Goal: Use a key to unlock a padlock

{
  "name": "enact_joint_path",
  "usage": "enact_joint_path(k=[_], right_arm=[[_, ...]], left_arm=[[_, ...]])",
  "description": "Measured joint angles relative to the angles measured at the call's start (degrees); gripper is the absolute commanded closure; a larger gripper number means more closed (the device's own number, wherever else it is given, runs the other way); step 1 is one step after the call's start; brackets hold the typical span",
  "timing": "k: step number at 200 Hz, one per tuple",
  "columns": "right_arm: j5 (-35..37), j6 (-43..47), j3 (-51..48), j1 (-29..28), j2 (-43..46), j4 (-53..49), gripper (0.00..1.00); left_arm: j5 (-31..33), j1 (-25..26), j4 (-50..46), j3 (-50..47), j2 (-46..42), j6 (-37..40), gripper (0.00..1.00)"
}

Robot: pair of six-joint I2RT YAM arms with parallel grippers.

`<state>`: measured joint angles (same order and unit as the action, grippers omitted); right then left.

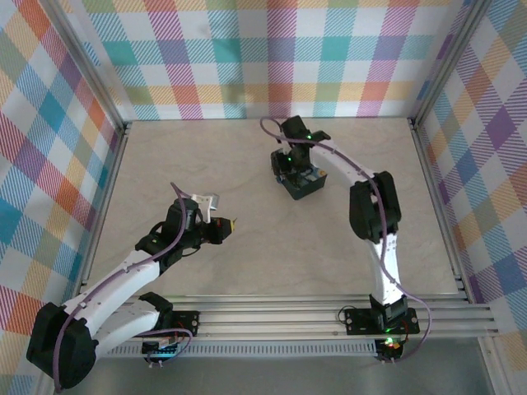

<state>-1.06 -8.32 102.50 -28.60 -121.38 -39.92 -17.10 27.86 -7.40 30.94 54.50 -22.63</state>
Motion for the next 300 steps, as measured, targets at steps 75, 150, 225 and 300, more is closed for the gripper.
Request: enact_joint_path(k=[75, 150, 225, 300], right_arm=[[-7.5, 10.3, -30.5, -1.5, 22.1, 5.8, 0.64], [-1.5, 1.7, -44.3, -2.6, 38.1, 2.8, 0.39], [21.9, -20.9, -61.0, -18.4, 54.2, 16.6, 0.38], [28.8, -26.5, -73.7, -19.0, 48.3, 33.8, 0.37]], left_arm=[[-1.5, -0.1, -0.5, 0.0, -1.1, 0.0, 1.00], [-3.4, -0.1, -2.9, -0.6, -5.1, 0.2, 1.00], [-4.8, -0.1, -3.8, -0.6, -5.9, 0.5, 1.00], [-5.9, -0.1, -3.0, -3.3, -4.9, 0.5, 1.00]])
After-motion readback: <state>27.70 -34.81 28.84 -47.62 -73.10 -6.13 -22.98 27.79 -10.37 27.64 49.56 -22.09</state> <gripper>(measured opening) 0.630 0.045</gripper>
